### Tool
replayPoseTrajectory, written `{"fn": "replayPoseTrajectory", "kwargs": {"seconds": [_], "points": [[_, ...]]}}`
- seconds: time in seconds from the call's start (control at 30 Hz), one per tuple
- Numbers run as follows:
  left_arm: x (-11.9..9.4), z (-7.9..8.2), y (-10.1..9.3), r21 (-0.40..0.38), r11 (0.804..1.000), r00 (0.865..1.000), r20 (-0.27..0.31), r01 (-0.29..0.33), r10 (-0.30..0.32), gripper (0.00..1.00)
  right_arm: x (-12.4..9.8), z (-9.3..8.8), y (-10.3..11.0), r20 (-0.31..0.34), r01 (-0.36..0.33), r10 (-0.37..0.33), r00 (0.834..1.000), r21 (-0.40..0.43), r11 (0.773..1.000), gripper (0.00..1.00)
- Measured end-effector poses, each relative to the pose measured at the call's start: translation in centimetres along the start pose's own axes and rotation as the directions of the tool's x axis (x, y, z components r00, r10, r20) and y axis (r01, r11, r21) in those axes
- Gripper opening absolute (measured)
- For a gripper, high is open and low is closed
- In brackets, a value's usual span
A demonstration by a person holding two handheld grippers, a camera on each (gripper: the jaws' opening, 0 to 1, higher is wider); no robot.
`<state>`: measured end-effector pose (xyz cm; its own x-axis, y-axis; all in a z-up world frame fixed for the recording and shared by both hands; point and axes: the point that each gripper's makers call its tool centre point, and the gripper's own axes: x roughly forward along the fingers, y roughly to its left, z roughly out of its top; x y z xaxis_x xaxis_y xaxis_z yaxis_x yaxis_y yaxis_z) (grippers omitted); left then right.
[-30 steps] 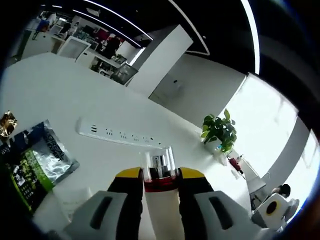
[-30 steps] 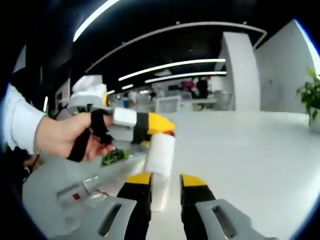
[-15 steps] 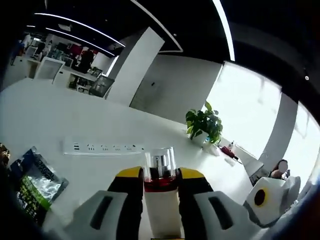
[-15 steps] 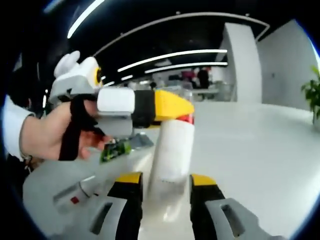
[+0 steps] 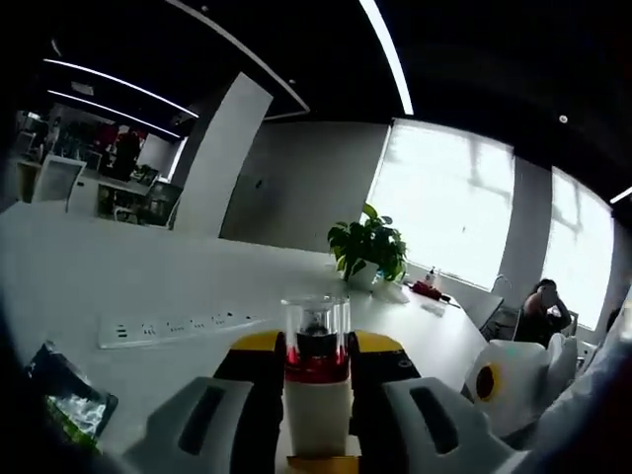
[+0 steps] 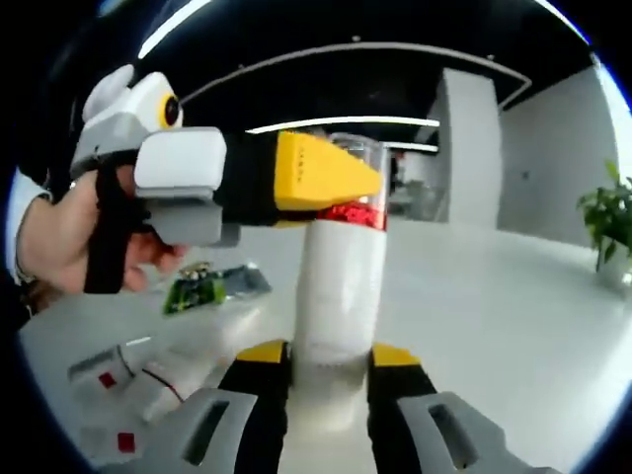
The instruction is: Arrange the skincare products in the storage area until every visible bottle or jar stands upright without overlapping.
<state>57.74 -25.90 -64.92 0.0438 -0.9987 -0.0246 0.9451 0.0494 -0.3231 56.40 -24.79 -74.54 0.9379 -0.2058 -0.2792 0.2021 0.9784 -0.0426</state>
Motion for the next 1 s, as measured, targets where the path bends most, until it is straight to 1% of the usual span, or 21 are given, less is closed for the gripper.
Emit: {"fn": "replayPoseTrajectory", "kwargs": {"seconds": [0.07, 0.1, 0.2, 0.27, 0.33, 0.4, 0.53, 0.6, 0.77, 0.83, 0.87, 1.0], "points": [[0.2, -0.1, -0.2, 0.012, 1.0, 1.0, -0.001, 0.015, -0.015, 0.2, -0.1, -0.1, -0.2, 0.011, 0.012, -0.012, 1.0, -0.017, 1.0, 0.25], [0.3, 0.0, -0.3, 0.023, 0.999, 1.0, 0.002, 0.024, -0.024, 0.2, -0.5, 0.0, -0.3, 0.023, 0.027, -0.026, 0.999, -0.039, 0.999, 0.25], [0.4, 0.0, -0.7, 0.055, 0.997, 0.999, -0.006, 0.053, -0.052, 0.2, -0.4, -0.1, -0.7, 0.033, 0.065, -0.063, 0.997, -0.06, 0.996, 0.25], [0.2, 0.1, -1.8, 0.09, 0.994, 0.998, -0.016, 0.061, -0.06, 0.2, -0.3, 0.0, -0.8, 0.04, 0.084, -0.082, 0.996, -0.064, 0.994, 0.25], [0.2, 0.1, -1.7, 0.134, 0.988, 0.997, -0.032, 0.078, -0.075, 0.2, -0.2, 0.0, -0.8, 0.049, 0.101, -0.098, 0.994, -0.067, 0.993, 0.25], [0.1, 0.0, -1.7, 0.157, 0.983, 0.996, -0.041, 0.091, -0.085, 0.2, -0.3, 0.0, -0.9, 0.058, 0.13, -0.126, 0.99, -0.072, 0.989, 0.25], [-0.1, -0.1, -1.7, 0.192, 0.974, 0.992, -0.056, 0.121, -0.113, 0.2, -0.7, 0.0, -0.7, 0.071, 0.159, -0.153, 0.986, -0.074, 0.985, 0.25], [-0.1, -0.2, -1.7, 0.221, 0.965, 0.989, -0.073, 0.139, -0.126, 0.2, -0.9, 0.0, -0.6, 0.072, 0.175, -0.17, 0.983, -0.067, 0.982, 0.25], [0.0, -0.4, -2.1, 0.278, 0.943, 0.982, -0.102, 0.183, -0.16, 0.21, -1.3, 0.0, -0.6, 0.074, 0.237, -0.233, 0.97, -0.061, 0.97, 0.25], [0.1, -0.6, -2.4, 0.302, 0.931, 0.977, -0.117, 0.207, -0.179, 0.21, -1.2, 0.0, -0.7, 0.075, 0.269, -0.264, 0.962, -0.051, 0.962, 0.26], [0.1, -0.6, -2.5, 0.306, 0.928, 0.975, -0.121, 0.214, -0.185, 0.21, -1.2, 0.0, -0.8, 0.075, 0.286, -0.283, 0.956, -0.032, 0.958, 0.26], [0.1, -0.8, -2.8, 0.343, 0.907, 0.967, -0.143, 0.246, -0.209, 0.21, -1.3, 0.0, -0.8, 0.074, 0.328, -0.326, 0.943, -0.013, 0.945, 0.26]]}}
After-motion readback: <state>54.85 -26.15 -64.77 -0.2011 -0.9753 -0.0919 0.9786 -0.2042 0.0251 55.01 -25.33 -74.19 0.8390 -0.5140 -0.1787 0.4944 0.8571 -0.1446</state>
